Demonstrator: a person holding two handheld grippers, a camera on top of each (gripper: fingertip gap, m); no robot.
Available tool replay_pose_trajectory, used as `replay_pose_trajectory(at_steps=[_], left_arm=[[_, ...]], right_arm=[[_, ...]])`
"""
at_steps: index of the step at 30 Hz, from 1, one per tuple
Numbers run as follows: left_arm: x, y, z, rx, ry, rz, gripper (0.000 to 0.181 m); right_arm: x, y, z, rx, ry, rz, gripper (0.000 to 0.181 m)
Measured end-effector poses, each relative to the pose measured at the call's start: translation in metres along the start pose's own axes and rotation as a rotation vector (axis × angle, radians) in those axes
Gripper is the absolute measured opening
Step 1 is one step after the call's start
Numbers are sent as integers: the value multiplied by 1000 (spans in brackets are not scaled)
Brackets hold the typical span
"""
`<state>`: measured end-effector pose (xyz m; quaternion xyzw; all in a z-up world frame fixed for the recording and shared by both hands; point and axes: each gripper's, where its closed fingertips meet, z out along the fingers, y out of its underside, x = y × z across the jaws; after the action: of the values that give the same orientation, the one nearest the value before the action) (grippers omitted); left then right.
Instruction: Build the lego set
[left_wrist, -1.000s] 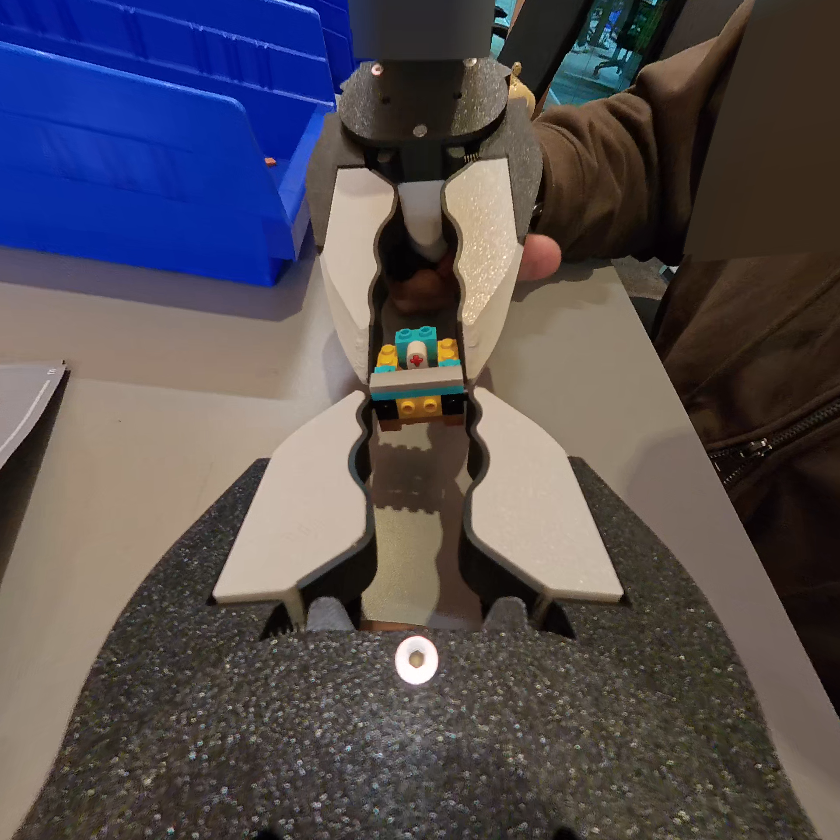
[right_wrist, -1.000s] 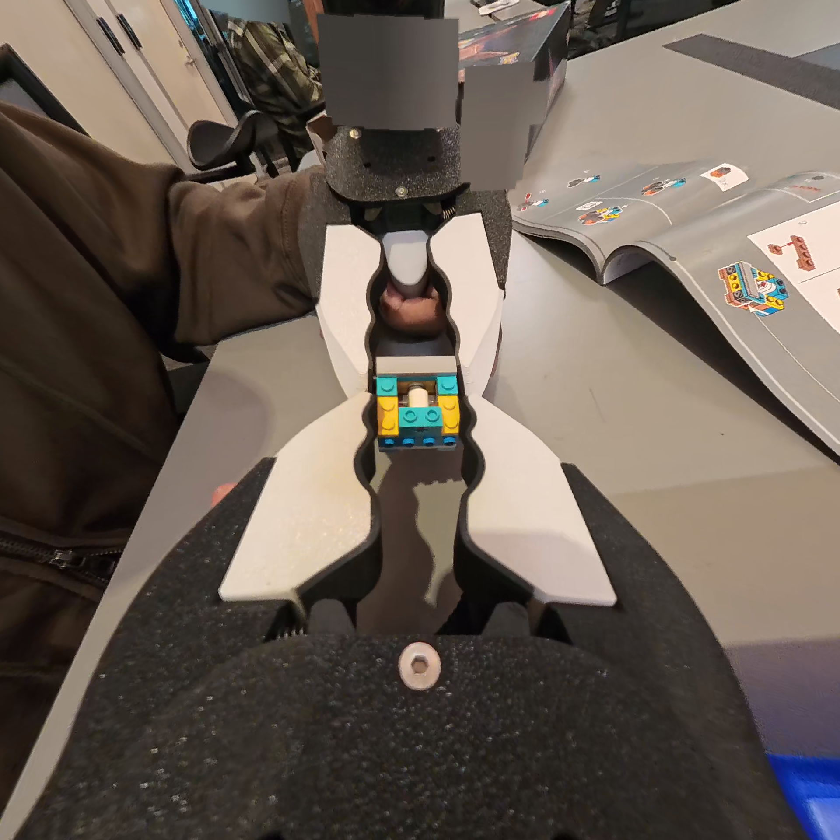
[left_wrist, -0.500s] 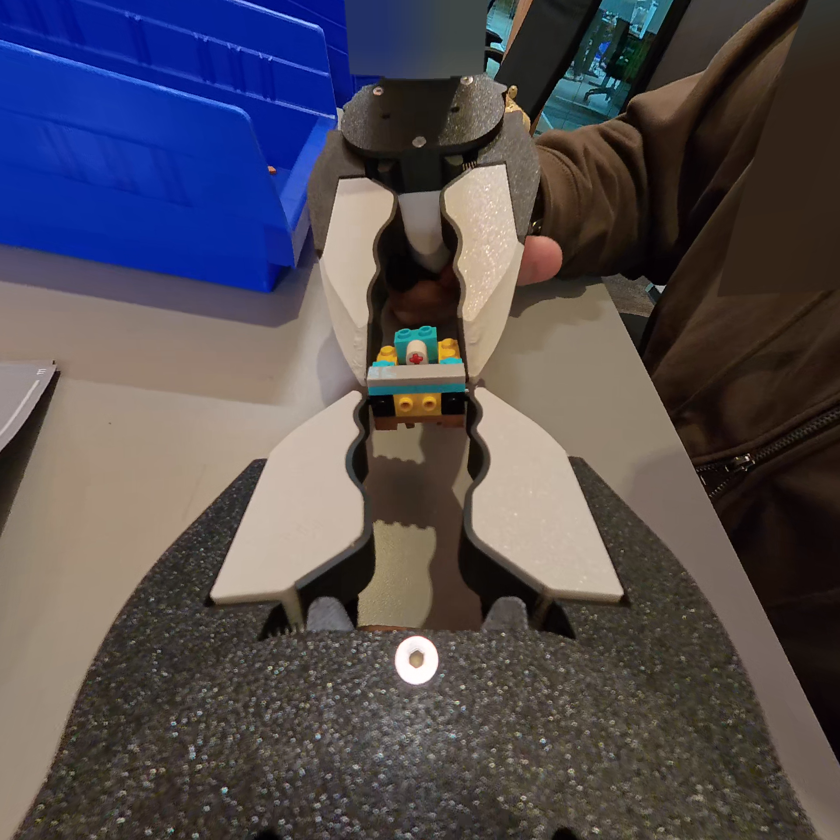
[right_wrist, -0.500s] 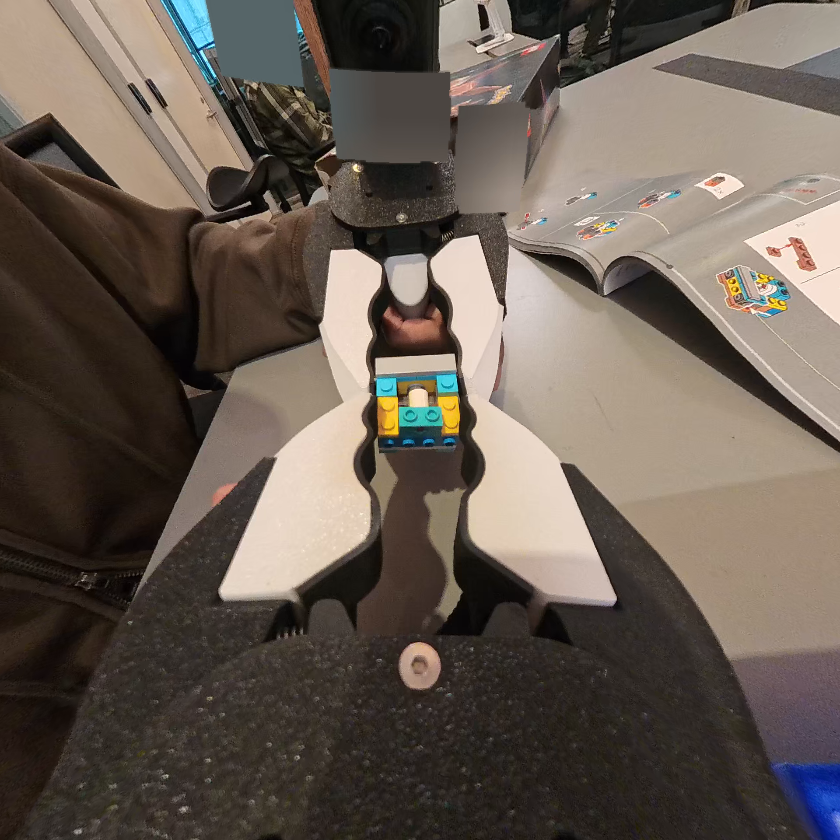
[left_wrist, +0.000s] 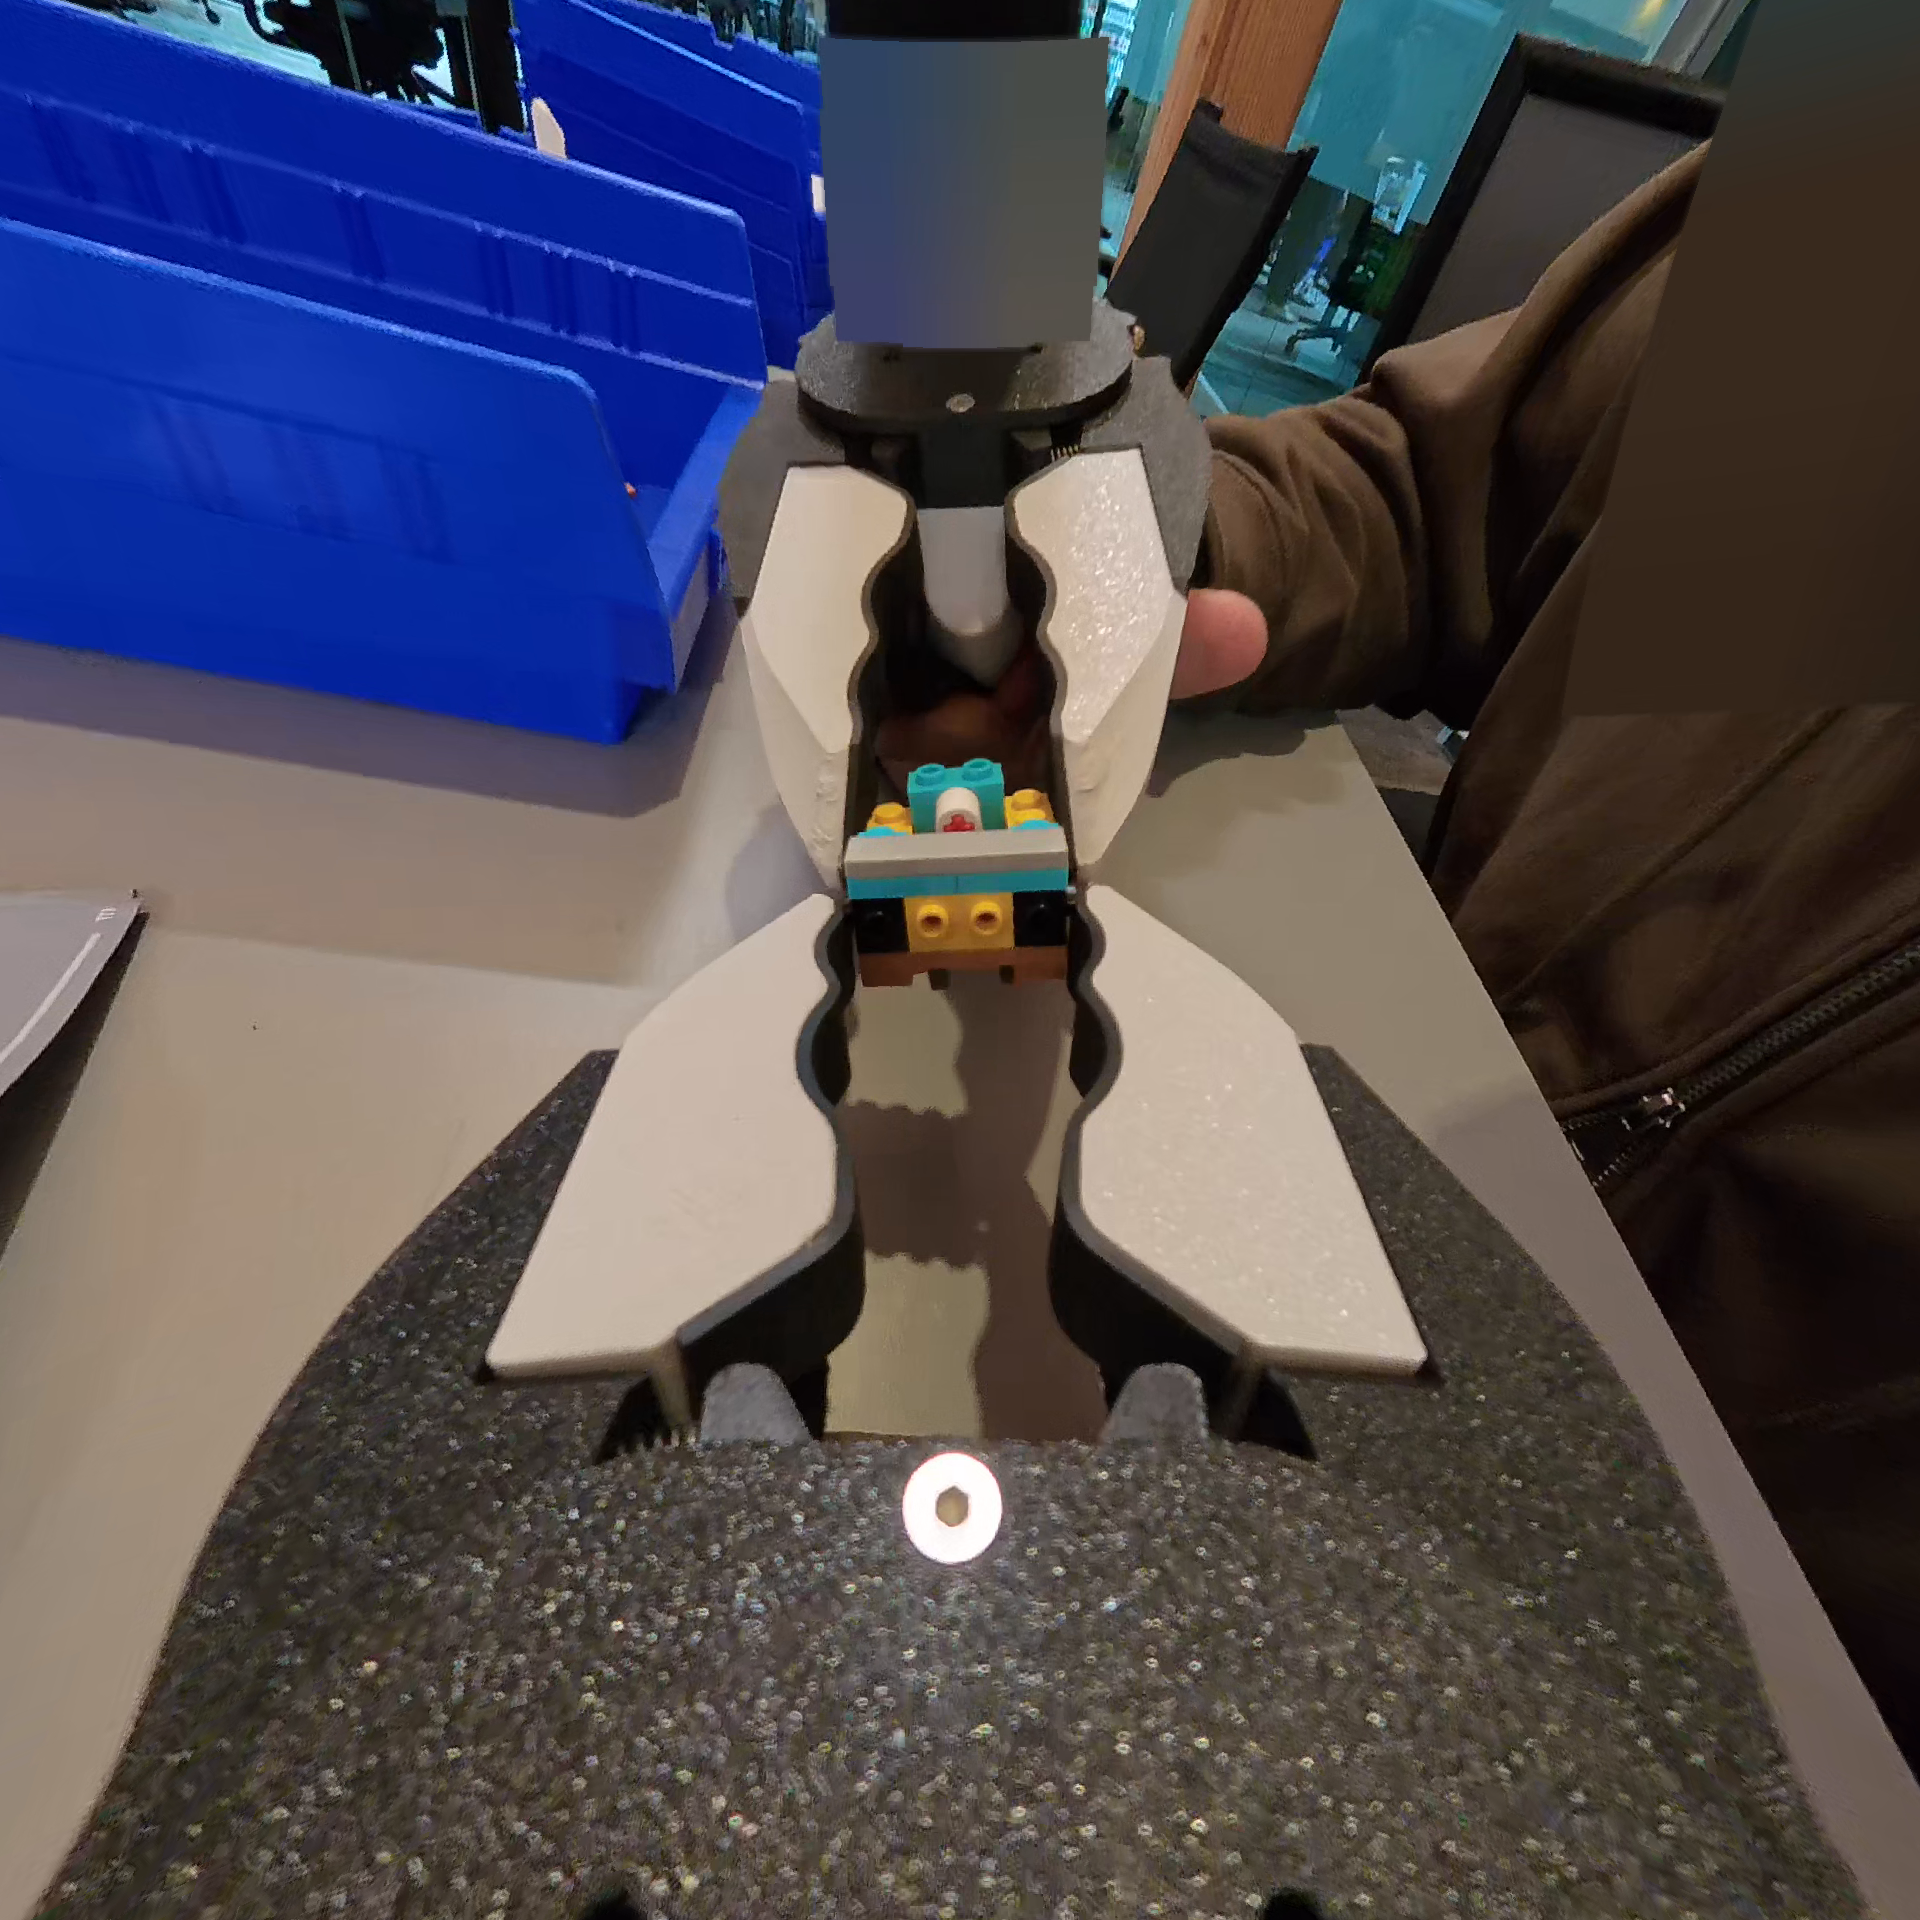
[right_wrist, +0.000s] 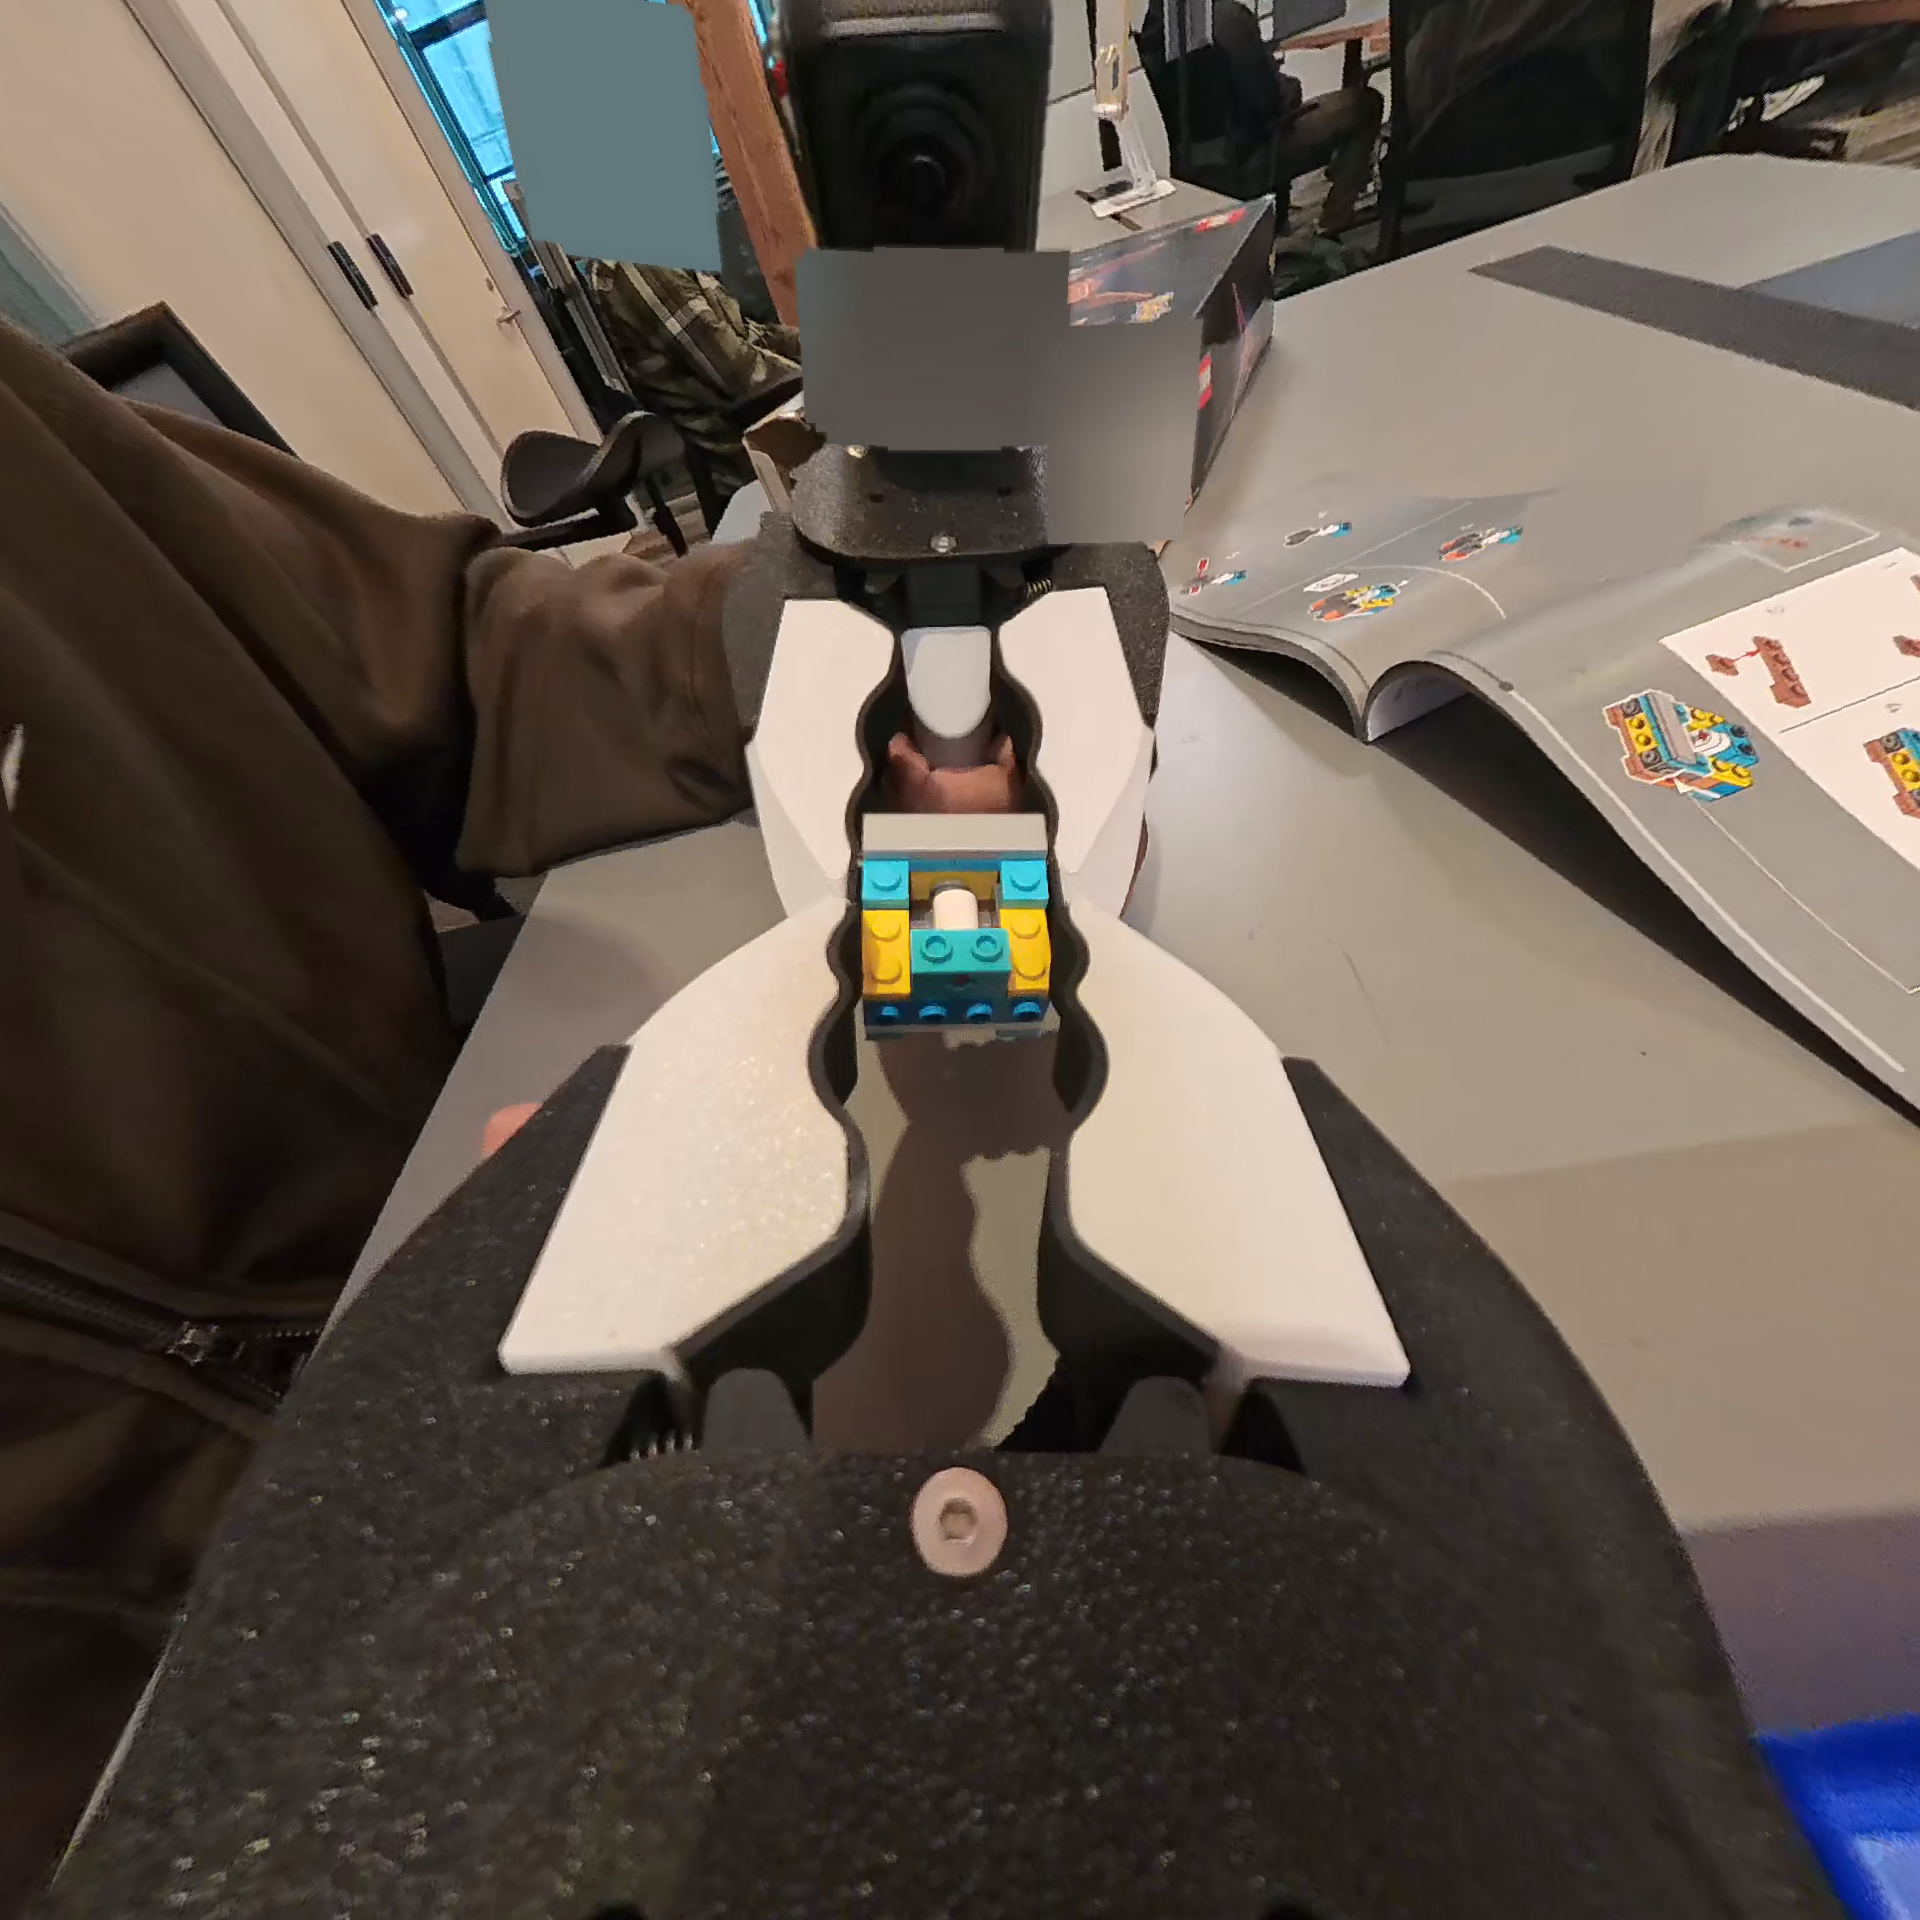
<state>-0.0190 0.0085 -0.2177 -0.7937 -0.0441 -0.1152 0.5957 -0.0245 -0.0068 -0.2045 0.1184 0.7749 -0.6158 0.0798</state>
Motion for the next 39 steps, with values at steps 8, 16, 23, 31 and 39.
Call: replay_pose_trajectory(at_steps=[8, 16, 23, 31, 39], left_arm=[[2, -6, 0, 38, 8, 0, 39], [-3, -15, -1, 106, -14, -28, 40], [-3, -24, -3, 171, 3, -82, 41], [-3, -25, -2, 176, 15, -124, 41], [-2, -27, -1, 195, 25, -136, 40]], right_arm=[[-2, -7, -3, 41, -3, -1, 34], [3, -17, -6, 126, 21, 71, 34], [4, -26, -8, 215, 5, 164, 34], [4, -29, -9, 250, 9, 187, 34], [4, -32, -9, 276, 17, 187, 34]])
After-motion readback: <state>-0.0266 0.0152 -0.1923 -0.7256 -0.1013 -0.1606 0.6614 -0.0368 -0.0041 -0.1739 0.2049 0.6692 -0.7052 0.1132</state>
